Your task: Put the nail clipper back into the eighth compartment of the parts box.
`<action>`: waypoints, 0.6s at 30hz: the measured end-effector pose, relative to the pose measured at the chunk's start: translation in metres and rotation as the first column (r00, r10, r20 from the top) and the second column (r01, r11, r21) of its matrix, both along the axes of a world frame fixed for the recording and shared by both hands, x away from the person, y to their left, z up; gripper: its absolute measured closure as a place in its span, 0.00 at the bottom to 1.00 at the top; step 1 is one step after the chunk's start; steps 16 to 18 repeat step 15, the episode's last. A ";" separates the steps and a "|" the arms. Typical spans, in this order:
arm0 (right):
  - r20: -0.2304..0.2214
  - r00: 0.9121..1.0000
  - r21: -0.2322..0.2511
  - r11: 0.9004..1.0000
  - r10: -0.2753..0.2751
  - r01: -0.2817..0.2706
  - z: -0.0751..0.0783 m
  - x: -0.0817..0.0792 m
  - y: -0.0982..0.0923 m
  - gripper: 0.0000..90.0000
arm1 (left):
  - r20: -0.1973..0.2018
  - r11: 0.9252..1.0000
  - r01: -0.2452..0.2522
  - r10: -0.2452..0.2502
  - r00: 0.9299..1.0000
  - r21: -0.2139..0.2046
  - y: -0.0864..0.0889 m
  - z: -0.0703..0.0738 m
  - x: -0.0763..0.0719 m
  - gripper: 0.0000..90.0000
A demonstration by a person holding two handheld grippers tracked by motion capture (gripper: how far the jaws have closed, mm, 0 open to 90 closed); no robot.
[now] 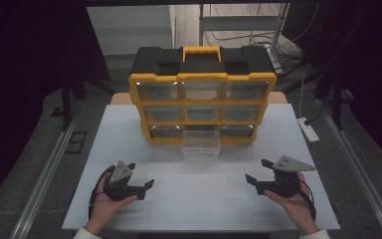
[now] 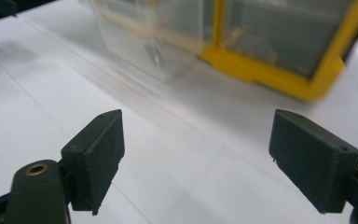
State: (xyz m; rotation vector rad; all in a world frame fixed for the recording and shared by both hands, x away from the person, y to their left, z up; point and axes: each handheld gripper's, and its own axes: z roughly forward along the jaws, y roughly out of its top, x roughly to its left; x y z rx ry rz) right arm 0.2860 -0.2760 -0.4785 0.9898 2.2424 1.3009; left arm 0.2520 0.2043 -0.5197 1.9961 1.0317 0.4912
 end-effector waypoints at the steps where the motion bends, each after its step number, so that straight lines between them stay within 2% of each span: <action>1: 0.000 1.000 0.000 1.000 0.000 0.000 0.000 0.000 0.000 0.21 | 0.000 1.000 0.000 0.000 1.000 0.000 0.000 0.000 0.000 0.12; 3: -0.012 1.000 -0.010 1.000 -0.013 0.013 -0.009 0.000 -0.010 0.21 | 0.006 1.000 -0.001 0.001 1.000 -0.002 0.000 0.000 0.001 0.12; 7: -0.016 1.000 -0.008 1.000 -0.015 0.015 -0.015 0.001 -0.017 0.21 | 0.001 1.000 -0.007 0.007 1.000 -0.008 0.003 0.000 0.002 0.12; 18: -0.022 1.000 -0.003 1.000 -0.014 0.014 -0.018 0.003 -0.018 0.20 | -0.001 1.000 -0.002 0.002 1.000 -0.016 0.002 0.001 0.003 0.11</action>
